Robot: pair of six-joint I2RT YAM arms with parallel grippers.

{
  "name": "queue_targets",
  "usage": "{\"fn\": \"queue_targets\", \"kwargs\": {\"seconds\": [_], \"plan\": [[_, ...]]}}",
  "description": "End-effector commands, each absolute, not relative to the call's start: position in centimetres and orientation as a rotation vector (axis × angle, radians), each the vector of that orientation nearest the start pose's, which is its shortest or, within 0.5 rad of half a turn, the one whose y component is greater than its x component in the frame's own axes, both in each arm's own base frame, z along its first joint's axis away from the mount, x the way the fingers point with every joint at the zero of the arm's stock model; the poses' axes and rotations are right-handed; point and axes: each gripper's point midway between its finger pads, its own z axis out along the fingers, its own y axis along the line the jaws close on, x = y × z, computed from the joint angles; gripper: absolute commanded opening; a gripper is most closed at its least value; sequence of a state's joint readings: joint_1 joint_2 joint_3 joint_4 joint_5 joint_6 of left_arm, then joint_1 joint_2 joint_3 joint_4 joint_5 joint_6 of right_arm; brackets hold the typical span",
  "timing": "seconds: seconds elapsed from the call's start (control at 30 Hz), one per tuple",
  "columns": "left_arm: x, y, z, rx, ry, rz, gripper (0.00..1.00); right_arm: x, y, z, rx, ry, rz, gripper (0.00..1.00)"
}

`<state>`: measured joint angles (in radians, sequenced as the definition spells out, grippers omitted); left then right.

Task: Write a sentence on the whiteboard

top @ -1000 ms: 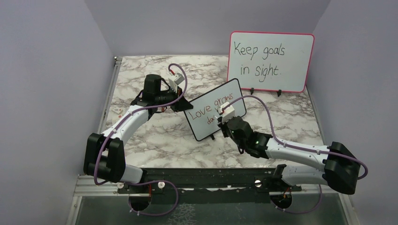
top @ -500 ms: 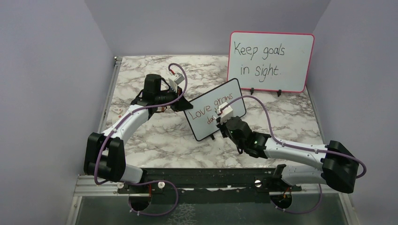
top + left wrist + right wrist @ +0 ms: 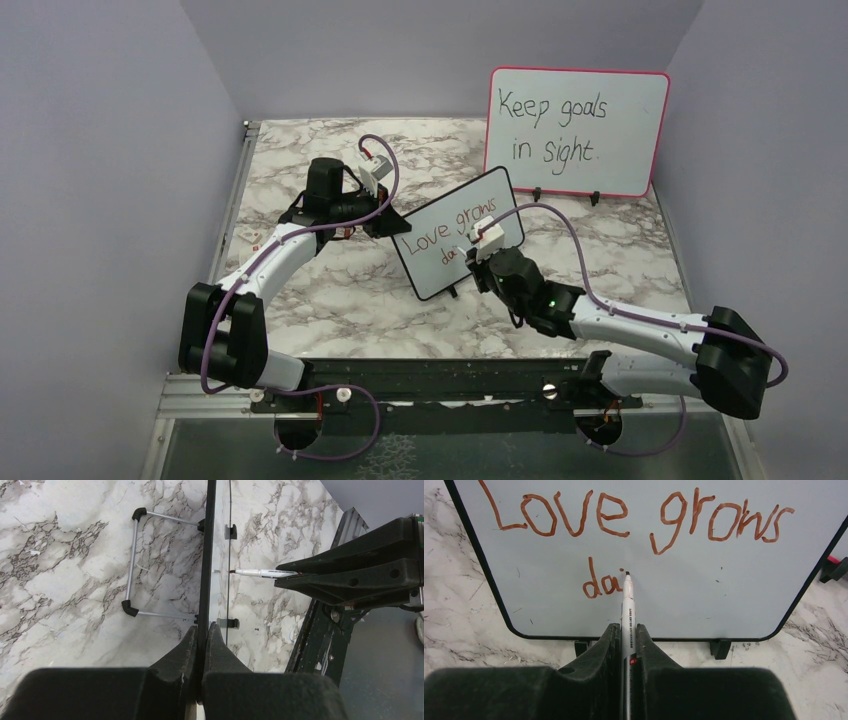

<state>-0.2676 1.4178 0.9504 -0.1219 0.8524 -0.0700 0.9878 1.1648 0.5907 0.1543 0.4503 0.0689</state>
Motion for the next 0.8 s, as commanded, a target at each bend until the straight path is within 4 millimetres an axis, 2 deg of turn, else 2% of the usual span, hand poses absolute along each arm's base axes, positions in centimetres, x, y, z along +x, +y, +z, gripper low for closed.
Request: {"fn": "queue_targets", "kwargs": {"seconds": [0.0, 0.5, 0.77], "plan": [[32.06, -18.80, 11.91, 0.649, 2.216, -0.844, 0.00, 24.86, 24.92, 14.10, -0.621, 1.856, 0.277, 0.00], [32.05, -18.82, 11.85, 0.652, 2.216, -0.845, 0.00, 25.25, 25.41, 13.44, -0.618, 1.870, 0.269, 0.01], [32.06, -18.83, 11.86, 0.652, 2.215, -0.845, 0.00, 25.63, 25.40, 13.71, -0.595, 1.861, 0.259, 0.00]]}}
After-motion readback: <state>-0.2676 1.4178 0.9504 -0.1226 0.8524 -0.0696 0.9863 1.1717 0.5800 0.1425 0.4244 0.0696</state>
